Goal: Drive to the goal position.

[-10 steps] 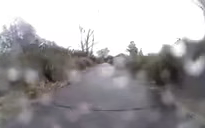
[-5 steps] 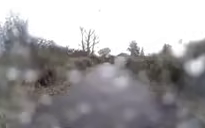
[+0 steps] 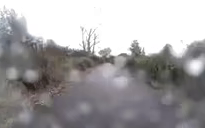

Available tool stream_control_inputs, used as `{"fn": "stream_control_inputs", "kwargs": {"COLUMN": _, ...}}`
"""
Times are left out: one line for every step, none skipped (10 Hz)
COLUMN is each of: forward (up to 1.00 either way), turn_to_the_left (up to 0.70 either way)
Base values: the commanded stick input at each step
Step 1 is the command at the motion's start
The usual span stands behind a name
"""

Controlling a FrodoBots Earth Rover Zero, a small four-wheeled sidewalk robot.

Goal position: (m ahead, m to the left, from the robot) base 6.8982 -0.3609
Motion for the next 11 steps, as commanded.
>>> {"fn": "stream_control_inputs", "kwargs": {"forward": 1.00, "turn_to_the_left": 0.00}}
{"fn": "stream_control_inputs", "kwargs": {"forward": 1.00, "turn_to_the_left": 0.00}}
{"fn": "stream_control_inputs", "kwargs": {"forward": 1.00, "turn_to_the_left": 0.00}}
{"fn": "stream_control_inputs", "kwargs": {"forward": 1.00, "turn_to_the_left": 0.00}}
{"fn": "stream_control_inputs", "kwargs": {"forward": 1.00, "turn_to_the_left": 0.00}}
{"fn": "stream_control_inputs", "kwargs": {"forward": 1.00, "turn_to_the_left": 0.00}}
{"fn": "stream_control_inputs", "kwargs": {"forward": 1.00, "turn_to_the_left": -0.39}}
{"fn": "stream_control_inputs", "kwargs": {"forward": 1.00, "turn_to_the_left": -0.40}}
{"fn": "stream_control_inputs", "kwargs": {"forward": 1.00, "turn_to_the_left": -0.40}}
{"fn": "stream_control_inputs", "kwargs": {"forward": 1.00, "turn_to_the_left": -0.27}}
{"fn": "stream_control_inputs", "kwargs": {"forward": 1.00, "turn_to_the_left": -0.16}}
